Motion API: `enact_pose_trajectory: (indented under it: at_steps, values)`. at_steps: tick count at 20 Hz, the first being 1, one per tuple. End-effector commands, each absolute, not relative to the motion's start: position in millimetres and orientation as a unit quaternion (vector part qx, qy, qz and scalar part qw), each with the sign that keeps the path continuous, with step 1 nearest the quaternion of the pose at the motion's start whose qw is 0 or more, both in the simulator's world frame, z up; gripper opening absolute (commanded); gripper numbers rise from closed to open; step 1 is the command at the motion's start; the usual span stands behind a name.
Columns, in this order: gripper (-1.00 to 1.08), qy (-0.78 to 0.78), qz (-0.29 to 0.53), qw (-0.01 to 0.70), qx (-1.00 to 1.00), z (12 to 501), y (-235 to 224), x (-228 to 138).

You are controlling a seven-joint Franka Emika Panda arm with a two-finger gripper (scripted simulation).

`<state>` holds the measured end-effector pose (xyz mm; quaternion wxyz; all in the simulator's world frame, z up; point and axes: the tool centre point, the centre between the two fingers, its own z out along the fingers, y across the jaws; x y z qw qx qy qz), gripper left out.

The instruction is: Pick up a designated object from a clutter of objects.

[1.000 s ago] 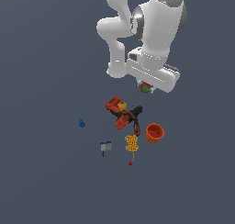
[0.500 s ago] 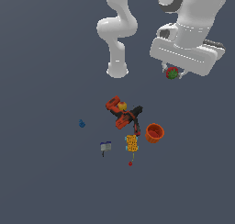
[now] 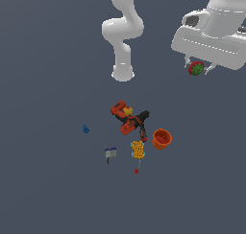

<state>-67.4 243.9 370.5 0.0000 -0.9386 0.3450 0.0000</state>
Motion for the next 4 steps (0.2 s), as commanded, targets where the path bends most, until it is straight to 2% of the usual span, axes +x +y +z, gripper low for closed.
enact_pose_trajectory:
  at_steps: [1,4]
  values:
    - [-1.0,0.345,0.0,0.0,-0.938,374.4,247.7,-66.5]
    - [-1.0,0.345,0.0,0.0,-0.938,375.6,249.1,-66.1]
